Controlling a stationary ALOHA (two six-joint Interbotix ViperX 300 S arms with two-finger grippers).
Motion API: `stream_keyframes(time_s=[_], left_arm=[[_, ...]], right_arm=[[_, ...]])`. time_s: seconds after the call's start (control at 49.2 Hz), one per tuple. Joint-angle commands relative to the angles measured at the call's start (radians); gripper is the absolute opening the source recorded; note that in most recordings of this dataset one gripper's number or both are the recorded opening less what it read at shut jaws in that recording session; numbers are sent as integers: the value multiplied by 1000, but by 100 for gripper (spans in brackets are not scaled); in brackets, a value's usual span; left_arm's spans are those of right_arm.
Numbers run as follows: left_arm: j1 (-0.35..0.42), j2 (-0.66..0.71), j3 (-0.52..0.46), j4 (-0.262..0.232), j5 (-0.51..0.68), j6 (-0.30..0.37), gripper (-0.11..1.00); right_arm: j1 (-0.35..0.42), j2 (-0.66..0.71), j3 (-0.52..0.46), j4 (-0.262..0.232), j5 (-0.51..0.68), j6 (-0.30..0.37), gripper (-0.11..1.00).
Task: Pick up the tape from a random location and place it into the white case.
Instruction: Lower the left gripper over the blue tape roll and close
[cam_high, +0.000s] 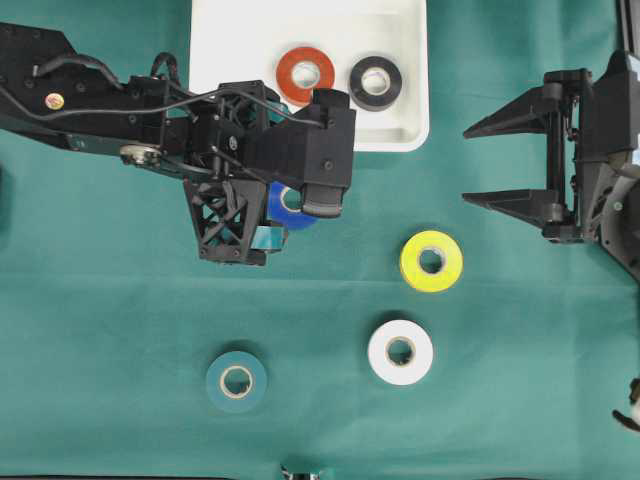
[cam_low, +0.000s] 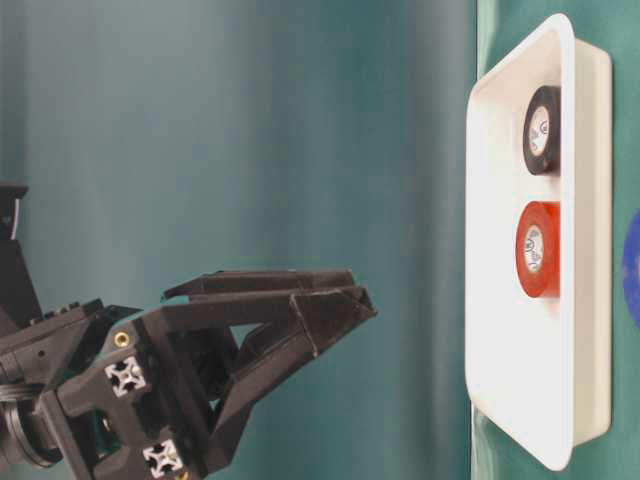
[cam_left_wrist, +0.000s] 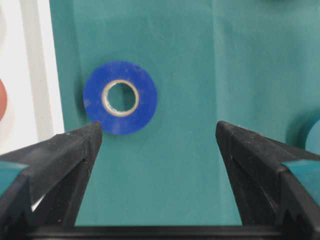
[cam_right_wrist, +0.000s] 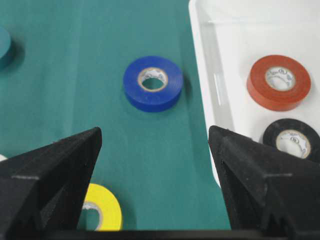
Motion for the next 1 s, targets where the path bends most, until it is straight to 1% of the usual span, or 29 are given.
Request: stream_keyframes(time_s=[0.0,0.833,0.975], left_arm=[[2,-14,-23,3,-3,2,99],[-5,-15,-2,3,-25,0,99],[-9,-5,38,3,-86,-5,99]], right_arm=[[2,2,-25,-2,-5,2,82],[0,2,-31,-3,-5,2,82],[2,2,-31,-2,-5,2,82]])
